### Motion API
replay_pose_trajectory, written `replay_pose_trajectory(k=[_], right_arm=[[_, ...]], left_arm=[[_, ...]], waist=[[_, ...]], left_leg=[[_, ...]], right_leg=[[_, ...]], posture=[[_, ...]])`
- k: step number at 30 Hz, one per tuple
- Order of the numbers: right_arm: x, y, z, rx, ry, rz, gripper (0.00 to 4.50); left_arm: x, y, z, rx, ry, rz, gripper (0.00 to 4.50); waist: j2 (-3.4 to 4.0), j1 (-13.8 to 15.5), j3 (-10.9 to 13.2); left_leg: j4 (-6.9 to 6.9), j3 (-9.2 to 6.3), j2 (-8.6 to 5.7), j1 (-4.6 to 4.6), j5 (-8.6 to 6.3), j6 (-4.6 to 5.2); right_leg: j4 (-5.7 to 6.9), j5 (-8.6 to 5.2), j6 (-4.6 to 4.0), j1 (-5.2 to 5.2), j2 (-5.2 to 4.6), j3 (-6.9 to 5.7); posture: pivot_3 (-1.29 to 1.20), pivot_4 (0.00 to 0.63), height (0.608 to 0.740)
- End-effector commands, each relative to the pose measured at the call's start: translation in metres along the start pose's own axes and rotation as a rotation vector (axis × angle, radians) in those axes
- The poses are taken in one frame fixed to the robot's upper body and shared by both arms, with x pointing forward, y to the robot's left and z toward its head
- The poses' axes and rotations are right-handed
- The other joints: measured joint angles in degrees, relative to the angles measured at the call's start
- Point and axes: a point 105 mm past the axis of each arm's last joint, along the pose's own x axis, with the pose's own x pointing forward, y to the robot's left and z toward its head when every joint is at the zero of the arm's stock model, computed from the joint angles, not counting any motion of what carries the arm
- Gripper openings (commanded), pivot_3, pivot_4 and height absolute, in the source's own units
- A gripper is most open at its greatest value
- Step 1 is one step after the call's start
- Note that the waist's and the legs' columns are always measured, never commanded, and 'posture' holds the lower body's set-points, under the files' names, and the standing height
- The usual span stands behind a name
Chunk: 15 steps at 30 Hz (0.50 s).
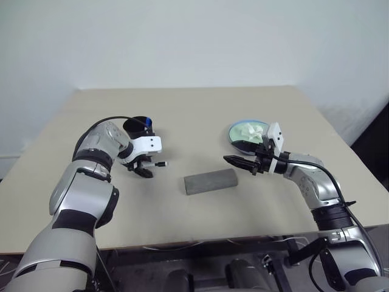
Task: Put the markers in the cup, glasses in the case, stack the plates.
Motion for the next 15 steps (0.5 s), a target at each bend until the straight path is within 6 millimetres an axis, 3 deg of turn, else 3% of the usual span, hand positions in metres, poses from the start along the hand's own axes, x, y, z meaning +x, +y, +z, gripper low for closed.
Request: replay_pose_trajectory(k=[1,15], right_arm=[[-0.005,-0.001,0.016,-0.048,-0.041,-0.015,3.36],[-0.006,-0.003,0.016,-0.052,-0.043,-0.028,3.36]], left_arm=[[-0.008,0.005,0.003,-0.013,-0.006,0.011,3.38],[-0.010,-0.012,0.003,-0.071,-0.062,-0.140,3.38]], waist=[[0.00,0.00,0.00],[0.00,0.00,0.00]], left_leg=[[0.00,0.00,0.00,0.00,0.00,0.00],[0.01,0.00,0.00,0.00,0.00,0.00]], right_leg=[[0.00,0.00,0.00,0.00,0.00,0.00],[0.01,0.00,0.00,0.00,0.00,0.00]], posture=[[0.00,0.000,0.740],[0.00,0.000,0.740]])
